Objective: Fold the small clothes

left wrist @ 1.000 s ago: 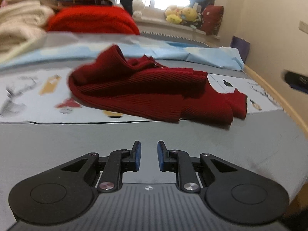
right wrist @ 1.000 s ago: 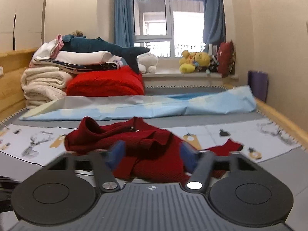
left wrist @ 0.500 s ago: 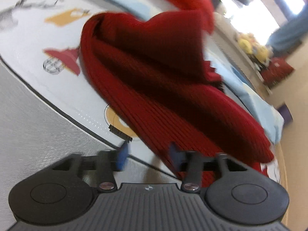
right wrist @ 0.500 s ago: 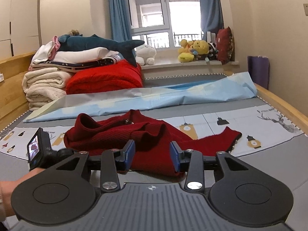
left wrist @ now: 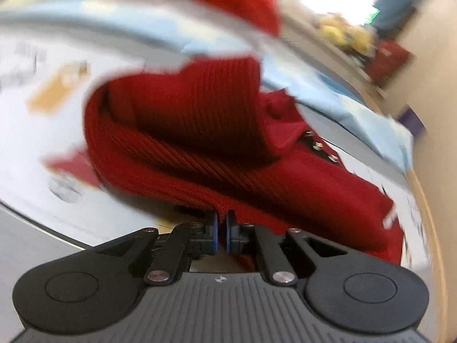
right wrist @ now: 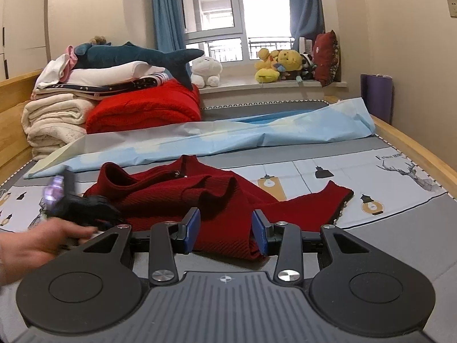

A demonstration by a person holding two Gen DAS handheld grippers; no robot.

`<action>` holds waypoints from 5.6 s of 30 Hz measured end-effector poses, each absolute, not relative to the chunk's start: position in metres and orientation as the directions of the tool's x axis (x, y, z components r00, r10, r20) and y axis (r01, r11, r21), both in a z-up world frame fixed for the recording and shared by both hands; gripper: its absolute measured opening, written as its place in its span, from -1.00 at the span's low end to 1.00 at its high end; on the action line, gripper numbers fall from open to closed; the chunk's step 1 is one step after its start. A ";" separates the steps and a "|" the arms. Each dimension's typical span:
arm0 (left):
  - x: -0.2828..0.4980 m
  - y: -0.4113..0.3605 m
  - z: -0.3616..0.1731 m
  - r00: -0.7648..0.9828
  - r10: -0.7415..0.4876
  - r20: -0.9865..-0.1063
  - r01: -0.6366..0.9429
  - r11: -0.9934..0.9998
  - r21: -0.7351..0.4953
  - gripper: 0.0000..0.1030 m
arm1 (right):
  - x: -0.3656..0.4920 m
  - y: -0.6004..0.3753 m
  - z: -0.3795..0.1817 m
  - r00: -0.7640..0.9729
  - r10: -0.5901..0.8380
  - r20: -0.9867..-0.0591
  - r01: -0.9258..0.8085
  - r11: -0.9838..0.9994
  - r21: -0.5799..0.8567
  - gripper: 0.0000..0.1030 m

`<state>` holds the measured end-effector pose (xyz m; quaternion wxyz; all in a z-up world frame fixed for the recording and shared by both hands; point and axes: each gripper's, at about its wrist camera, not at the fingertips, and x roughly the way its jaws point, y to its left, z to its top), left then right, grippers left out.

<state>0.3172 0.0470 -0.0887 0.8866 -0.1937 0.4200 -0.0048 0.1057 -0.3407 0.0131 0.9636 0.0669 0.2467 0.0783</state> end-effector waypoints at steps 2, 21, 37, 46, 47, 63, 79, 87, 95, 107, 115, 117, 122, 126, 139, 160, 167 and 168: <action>0.292 0.070 -0.065 0.645 -0.163 -0.747 -0.078 0.958 -0.277 -0.91 | 0.107 -0.339 0.011 0.864 0.178 -0.470 -0.106 0.979 0.176 -0.19; 0.149 0.256 -0.079 0.448 -0.105 -0.888 -0.202 0.956 -0.215 -0.13 | 0.162 -0.324 -0.058 0.642 0.245 -0.727 0.080 0.921 0.381 -0.03; 0.161 0.202 -0.123 0.283 -0.064 -0.957 -0.078 0.993 -0.090 -0.60 | 0.226 -0.265 -0.133 0.459 0.103 -0.882 0.015 0.992 0.123 -0.59; 0.156 0.163 -0.114 0.344 0.017 -0.939 0.059 0.998 0.039 -0.82 | 0.191 -0.279 -0.112 0.468 0.094 -0.879 -0.056 0.995 0.076 -0.77; 0.154 0.160 -0.113 0.347 0.010 -0.938 0.069 0.997 0.036 -0.82 | 0.185 -0.283 -0.108 0.460 0.097 -0.883 -0.054 0.995 0.081 -0.77; 0.122 0.158 -0.115 0.271 -0.139 -0.953 0.262 0.963 -0.066 -0.76 | 0.103 -0.327 -0.092 0.259 0.178 -0.949 -0.164 0.977 0.138 -0.48; 0.129 0.156 -0.123 0.228 -0.131 -0.965 0.322 0.945 -0.052 -0.88 | 0.105 -0.310 -0.104 0.310 0.159 -0.937 -0.266 0.961 0.075 -0.77; 0.112 0.150 -0.117 0.194 -0.090 -0.977 0.380 0.925 -0.009 -0.81 | 0.082 -0.321 -0.105 0.262 0.183 -0.948 -0.309 0.946 0.097 -0.71; 0.137 0.129 -0.040 0.514 -0.270 -0.814 0.294 0.947 -0.129 -0.73 | 0.084 -0.315 -0.061 0.475 0.201 -0.857 -0.275 0.959 0.072 -0.43; 0.224 0.026 -0.048 0.505 -0.344 -0.791 0.319 0.927 -0.200 0.20 | 0.139 -0.283 -0.045 0.597 0.268 -0.756 -0.226 0.960 0.162 -0.43; 0.271 0.033 -0.064 0.488 -0.204 -0.849 0.229 0.968 -0.100 -1.00 | 0.193 -0.287 -0.067 0.590 0.193 -0.784 -0.105 0.981 0.163 -0.26; 0.290 0.073 -0.052 0.527 -0.207 -0.824 0.152 0.977 -0.148 -1.00 | 0.209 -0.298 -0.070 0.598 0.162 -0.785 -0.036 0.984 0.176 -0.19; 0.315 0.195 -0.037 0.612 -0.027 -0.791 -0.277 0.928 -0.247 -1.00 | 0.247 -0.325 -0.075 0.614 0.085 -0.784 0.142 0.966 0.216 -0.18; 0.307 0.135 -0.035 0.546 -0.284 -0.788 0.014 0.944 -0.331 -0.21 | 0.266 -0.316 -0.080 0.612 0.130 -0.780 0.143 0.952 0.271 -0.16; 0.328 0.136 -0.058 0.595 -0.045 -0.802 -0.032 0.996 -0.079 -0.97 | 0.289 -0.262 -0.056 0.684 0.022 -0.729 0.023 0.998 0.052 -0.11; 0.330 -0.019 -0.148 0.523 -0.189 -0.831 0.417 0.907 0.056 0.57 | 0.292 -0.301 -0.074 0.629 0.016 -0.777 0.102 0.989 0.103 -0.11; 0.351 0.031 -0.120 0.590 -0.145 -0.794 0.292 0.955 0.042 -0.77 | 0.314 -0.349 -0.083 0.637 -0.008 -0.771 0.241 0.952 0.190 0.00; 0.355 0.045 -0.109 0.620 -0.115 -0.776 0.236 0.971 0.045 -0.78 | 0.320 -0.352 -0.086 0.634 -0.006 -0.773 0.249 0.948 0.196 0.01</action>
